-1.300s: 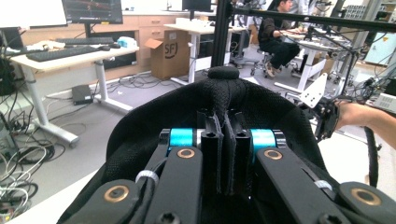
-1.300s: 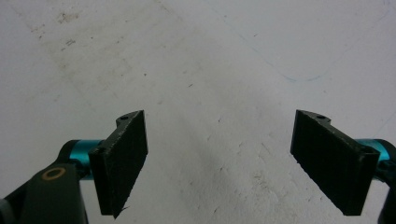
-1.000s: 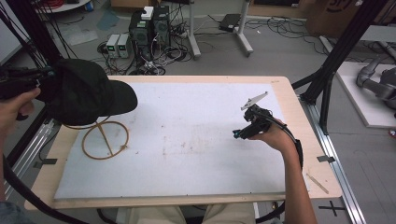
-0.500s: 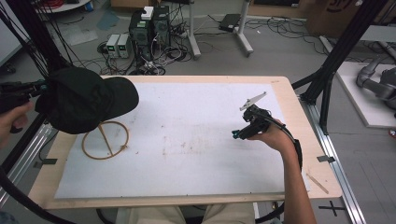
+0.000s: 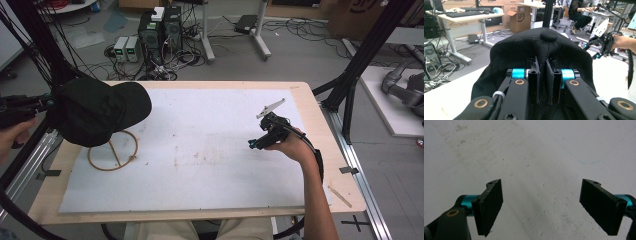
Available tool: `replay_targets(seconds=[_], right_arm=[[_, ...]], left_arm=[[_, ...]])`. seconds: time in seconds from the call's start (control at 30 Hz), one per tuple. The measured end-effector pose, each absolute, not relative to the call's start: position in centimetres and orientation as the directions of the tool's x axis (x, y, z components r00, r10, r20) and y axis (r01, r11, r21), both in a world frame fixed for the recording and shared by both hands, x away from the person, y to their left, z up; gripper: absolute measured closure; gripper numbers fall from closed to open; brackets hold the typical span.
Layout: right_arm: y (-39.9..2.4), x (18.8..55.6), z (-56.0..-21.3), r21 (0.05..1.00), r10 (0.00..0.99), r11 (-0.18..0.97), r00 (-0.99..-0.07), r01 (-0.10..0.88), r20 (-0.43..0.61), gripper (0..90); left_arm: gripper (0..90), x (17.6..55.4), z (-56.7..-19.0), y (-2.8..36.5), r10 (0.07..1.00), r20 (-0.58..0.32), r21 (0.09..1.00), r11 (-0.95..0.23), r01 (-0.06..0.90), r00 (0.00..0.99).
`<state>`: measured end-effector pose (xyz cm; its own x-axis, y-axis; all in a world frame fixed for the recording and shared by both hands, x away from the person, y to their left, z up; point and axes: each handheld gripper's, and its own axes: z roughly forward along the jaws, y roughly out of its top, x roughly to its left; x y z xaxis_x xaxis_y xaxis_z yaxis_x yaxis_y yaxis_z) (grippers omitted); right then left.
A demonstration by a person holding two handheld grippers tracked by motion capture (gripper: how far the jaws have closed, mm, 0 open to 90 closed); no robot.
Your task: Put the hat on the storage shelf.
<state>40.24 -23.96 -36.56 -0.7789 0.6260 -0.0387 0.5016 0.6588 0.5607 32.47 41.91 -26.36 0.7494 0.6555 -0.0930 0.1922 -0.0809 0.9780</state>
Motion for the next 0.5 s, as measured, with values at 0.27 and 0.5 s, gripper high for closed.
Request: replay_targets(seconds=[0.27,0.5], right_arm=[[-23.97,40.23,-36.54,0.56,0.628,0.658,-0.778,0.503,-0.038,18.6],[-23.91,40.25,-36.57,0.557,0.625,0.662,-0.779,0.501,-0.042,18.6]], left_arm=[[74.5,32.5,-26.48,41.95,0.671,-0.082,0.977,-0.093,0.194,0.737],[64.1,32.26,-26.19,42.22,0.676,-0.083,0.976,-0.092,0.196,0.732]])
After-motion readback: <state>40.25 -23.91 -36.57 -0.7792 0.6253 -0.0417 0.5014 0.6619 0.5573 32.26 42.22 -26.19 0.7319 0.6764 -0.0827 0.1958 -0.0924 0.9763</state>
